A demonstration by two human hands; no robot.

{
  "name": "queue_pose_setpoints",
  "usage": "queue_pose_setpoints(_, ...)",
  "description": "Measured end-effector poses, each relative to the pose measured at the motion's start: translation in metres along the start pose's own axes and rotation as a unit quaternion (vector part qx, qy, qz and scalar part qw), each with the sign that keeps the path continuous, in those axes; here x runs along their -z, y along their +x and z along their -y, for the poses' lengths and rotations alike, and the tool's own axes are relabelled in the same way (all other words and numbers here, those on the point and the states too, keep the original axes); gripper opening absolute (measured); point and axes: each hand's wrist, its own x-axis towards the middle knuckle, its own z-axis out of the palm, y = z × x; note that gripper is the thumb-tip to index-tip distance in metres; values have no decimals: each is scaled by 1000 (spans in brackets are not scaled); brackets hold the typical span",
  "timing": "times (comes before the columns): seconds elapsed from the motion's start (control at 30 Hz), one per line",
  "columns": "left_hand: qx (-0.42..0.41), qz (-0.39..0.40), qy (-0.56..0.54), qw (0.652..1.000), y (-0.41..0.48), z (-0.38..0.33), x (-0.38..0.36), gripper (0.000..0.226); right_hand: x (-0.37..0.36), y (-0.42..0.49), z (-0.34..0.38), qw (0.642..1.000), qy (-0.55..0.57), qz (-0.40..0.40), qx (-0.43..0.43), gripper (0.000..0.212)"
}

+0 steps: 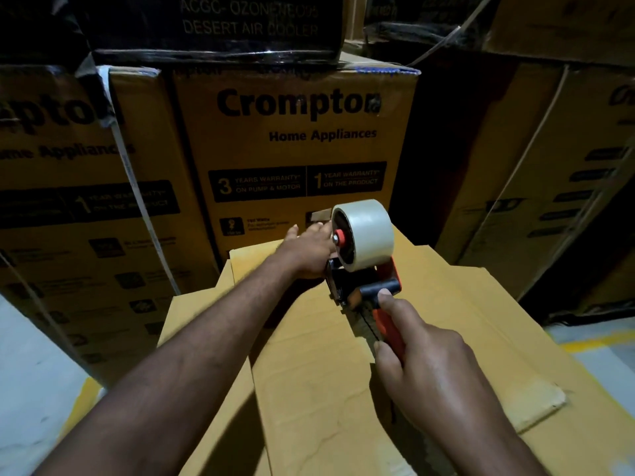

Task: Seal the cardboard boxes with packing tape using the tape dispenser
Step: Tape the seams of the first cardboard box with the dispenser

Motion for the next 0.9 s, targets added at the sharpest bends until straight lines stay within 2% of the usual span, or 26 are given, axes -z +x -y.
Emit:
queue_pose_setpoints(0.17, 4, 14, 18, 1000, 2, -6, -2, 66, 6, -7, 0, 1000, 2, -18, -3, 63)
queue_pose_setpoints(0.3, 18, 8, 21, 1000, -2, -5, 2, 61, 3, -19, -4, 1000, 3, -20, 4, 65)
queue_pose_setpoints(0.53, 14, 17, 55, 998, 7, 3, 0, 61, 15, -50, -18, 1000, 1, 14, -14, 65)
queue_pose_setpoints(0.7, 13, 5, 57, 998, 2, -3, -3, 59, 14, -59, -19, 1000, -12, 6, -20, 65)
queue_pose_setpoints(0.9, -75, -5, 30, 997, -51, -21, -20, 52, 15, -65, -26, 999, 19, -23, -22, 63)
